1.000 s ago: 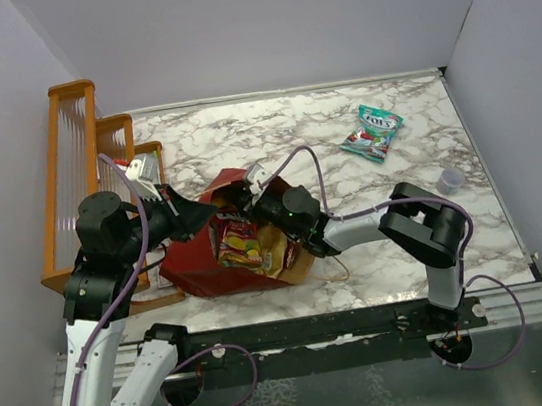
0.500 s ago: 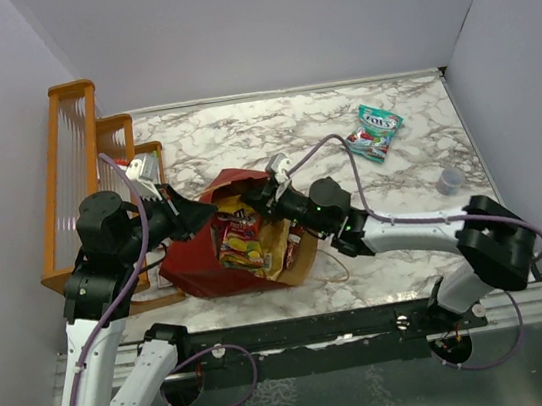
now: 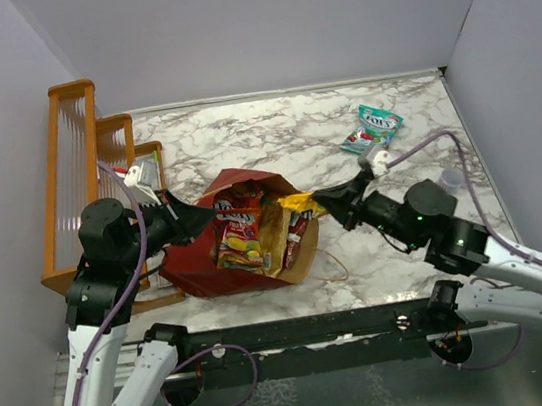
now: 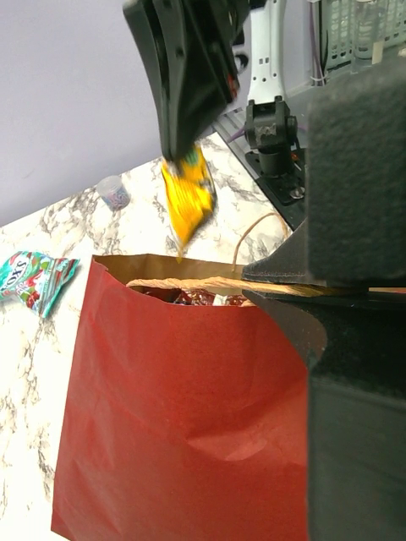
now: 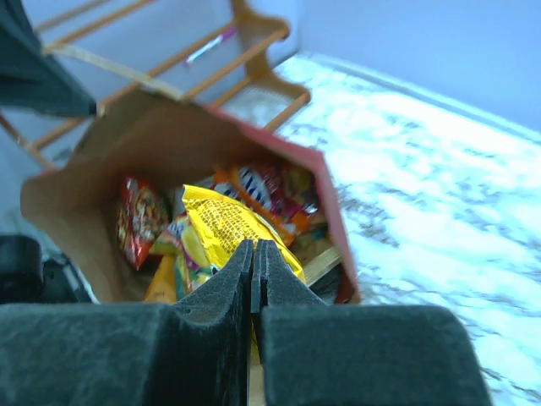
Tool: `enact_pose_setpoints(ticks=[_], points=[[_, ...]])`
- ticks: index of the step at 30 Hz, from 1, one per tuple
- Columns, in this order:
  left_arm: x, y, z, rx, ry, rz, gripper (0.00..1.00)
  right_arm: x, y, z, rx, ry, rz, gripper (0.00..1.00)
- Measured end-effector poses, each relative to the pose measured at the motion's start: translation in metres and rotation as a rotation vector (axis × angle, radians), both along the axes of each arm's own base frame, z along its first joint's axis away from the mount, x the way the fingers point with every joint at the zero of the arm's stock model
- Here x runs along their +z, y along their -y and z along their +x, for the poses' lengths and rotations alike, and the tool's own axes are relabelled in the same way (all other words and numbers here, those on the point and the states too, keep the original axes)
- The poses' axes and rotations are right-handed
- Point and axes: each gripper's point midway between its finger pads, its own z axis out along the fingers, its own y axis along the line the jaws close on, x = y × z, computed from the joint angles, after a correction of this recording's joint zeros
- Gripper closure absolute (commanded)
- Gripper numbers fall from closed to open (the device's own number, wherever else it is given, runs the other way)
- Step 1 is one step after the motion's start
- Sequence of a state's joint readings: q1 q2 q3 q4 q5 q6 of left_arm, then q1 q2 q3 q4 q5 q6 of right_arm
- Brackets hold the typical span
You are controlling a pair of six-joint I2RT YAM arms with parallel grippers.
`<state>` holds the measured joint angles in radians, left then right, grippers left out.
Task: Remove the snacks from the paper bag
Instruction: Place the snack at the center of the board.
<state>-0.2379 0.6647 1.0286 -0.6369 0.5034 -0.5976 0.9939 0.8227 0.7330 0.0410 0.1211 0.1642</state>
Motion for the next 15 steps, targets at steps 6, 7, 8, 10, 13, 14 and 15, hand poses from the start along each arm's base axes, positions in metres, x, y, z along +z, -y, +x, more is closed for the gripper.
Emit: enact_pose_setpoints(ticks=[6, 7, 8, 10, 13, 14, 15], points=[[-0.001, -0.002, 0.001, 0.015, -0.003, 0.007, 1.0, 0.057, 0.06, 0.008, -0.231, 0.036, 0.071, 0.99], [-0.002, -0.003, 0.001, 0.019, -0.005, 0.008, 1.0, 0.059, 0.069, 0.013, -0.282, 0.035, 0.074, 0.99], [-0.002, -0.003, 0.001, 0.021, -0.005, 0.009, 1.0, 0.059, 0.08, 0.019, -0.353, 0.029, 0.072, 0.99], [-0.003, -0.003, 0.001, 0.023, -0.008, 0.011, 1.0, 0.049, 0.096, 0.03, -0.473, -0.005, 0.059, 0.99], [-0.005, -0.004, 0.0, 0.026, -0.02, 0.016, 1.0, 0.026, 0.114, 0.045, -0.654, -0.068, 0.026, 0.99], [-0.006, -0.005, -0.001, 0.029, -0.022, 0.018, 1.0, 0.017, 0.117, 0.051, -0.705, -0.078, 0.008, 0.99], [-0.007, -0.005, -0.001, 0.031, -0.025, 0.021, 1.0, 0.011, 0.118, 0.055, -0.734, -0.083, -0.008, 0.99]])
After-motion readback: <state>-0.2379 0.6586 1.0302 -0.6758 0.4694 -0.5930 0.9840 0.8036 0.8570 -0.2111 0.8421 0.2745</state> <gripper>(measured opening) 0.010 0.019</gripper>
